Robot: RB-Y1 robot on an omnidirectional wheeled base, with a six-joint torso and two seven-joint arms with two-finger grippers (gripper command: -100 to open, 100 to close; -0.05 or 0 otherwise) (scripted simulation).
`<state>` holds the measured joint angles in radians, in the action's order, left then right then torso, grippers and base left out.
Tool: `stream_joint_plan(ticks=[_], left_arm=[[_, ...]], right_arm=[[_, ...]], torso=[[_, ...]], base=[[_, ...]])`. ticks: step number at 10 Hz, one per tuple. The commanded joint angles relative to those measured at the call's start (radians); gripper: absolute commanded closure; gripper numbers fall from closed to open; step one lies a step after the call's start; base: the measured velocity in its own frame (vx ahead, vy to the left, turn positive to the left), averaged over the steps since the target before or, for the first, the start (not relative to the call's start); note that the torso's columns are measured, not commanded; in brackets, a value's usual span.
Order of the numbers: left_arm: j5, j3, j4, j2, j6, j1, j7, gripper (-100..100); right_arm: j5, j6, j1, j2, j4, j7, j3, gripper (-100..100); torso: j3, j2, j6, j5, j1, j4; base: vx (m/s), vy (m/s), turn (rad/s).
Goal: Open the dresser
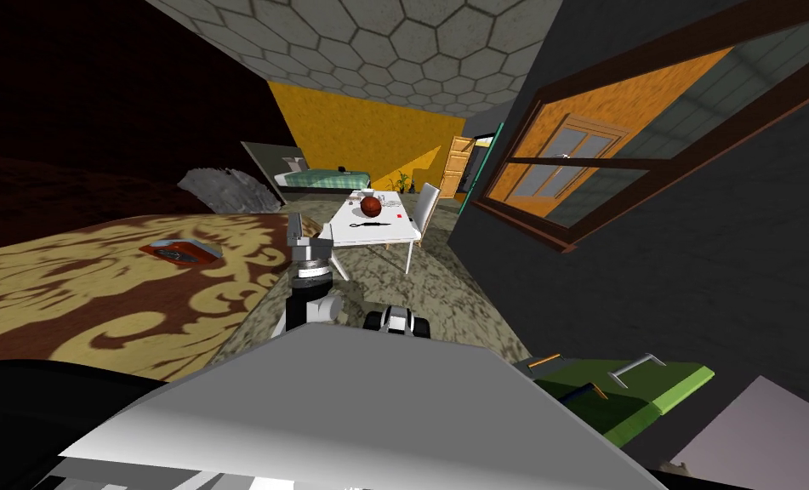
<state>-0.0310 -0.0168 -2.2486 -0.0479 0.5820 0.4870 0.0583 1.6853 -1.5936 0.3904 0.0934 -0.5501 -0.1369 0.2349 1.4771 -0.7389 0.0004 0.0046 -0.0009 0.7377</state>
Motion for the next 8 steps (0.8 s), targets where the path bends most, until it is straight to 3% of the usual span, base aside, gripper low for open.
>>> stream_joint_plan(ticks=[1,3,4,5,6,7,8], left_arm=[[0.000,0.000,0.000,0.000,0.000,0.000,0.000,0],[0.000,0.000,0.000,0.000,0.000,0.000,0.000,0],[0.000,0.000,0.000,0.000,0.000,0.000,0.000,0],[0.000,0.000,0.000,0.000,0.000,0.000,0.000,0],[0.000,0.000,0.000,0.000,0.000,0.000,0.000,0],[0.000,0.000,0.000,0.000,0.000,0.000,0.000,0],[0.000,0.000,0.000,0.000,0.000,0.000,0.000,0]], right_arm=[[0.007,-0.009,-0.006,-0.005,0.021,0.004,0.000,-100],[-0.001,0.014,0.052,0.027,-0.017,0.032,-0.001,-100],[-0.001,0.014,0.052,0.027,0.001,0.032,-0.001,-100],[-0.001,0.014,0.052,0.027,-0.017,0.032,-0.001,-100],[-0.003,0.021,0.048,0.007,-0.001,0.036,0.005,-100],[0.004,0.001,0.019,0.008,0.006,0.017,0.000,100],[0.008,-0.010,-0.007,-0.007,0.024,0.006,0.000,100]], torso=[[0.000,0.000,0.000,0.001,0.000,0.000],[0.001,0.003,0.000,0.001,-0.001,-0.001],[0.001,0.006,-0.002,0.001,-0.009,-0.001],[0.001,0.003,-0.003,0.004,-0.011,0.000],[0.000,0.000,-0.005,0.004,-0.009,0.002],[-0.002,0.000,-0.004,0.000,-0.005,0.002],[-0.002,-0.001,-0.003,-0.001,-0.002,0.002]], base=[[0.000,0.000,0.000],[0.076,-0.007,0.047],[0.075,0.001,0.003],[0.022,0.002,-0.024],[0.002,0.009,-0.013],[-0.043,0.009,-0.024],[-0.107,0.012,-0.037]])
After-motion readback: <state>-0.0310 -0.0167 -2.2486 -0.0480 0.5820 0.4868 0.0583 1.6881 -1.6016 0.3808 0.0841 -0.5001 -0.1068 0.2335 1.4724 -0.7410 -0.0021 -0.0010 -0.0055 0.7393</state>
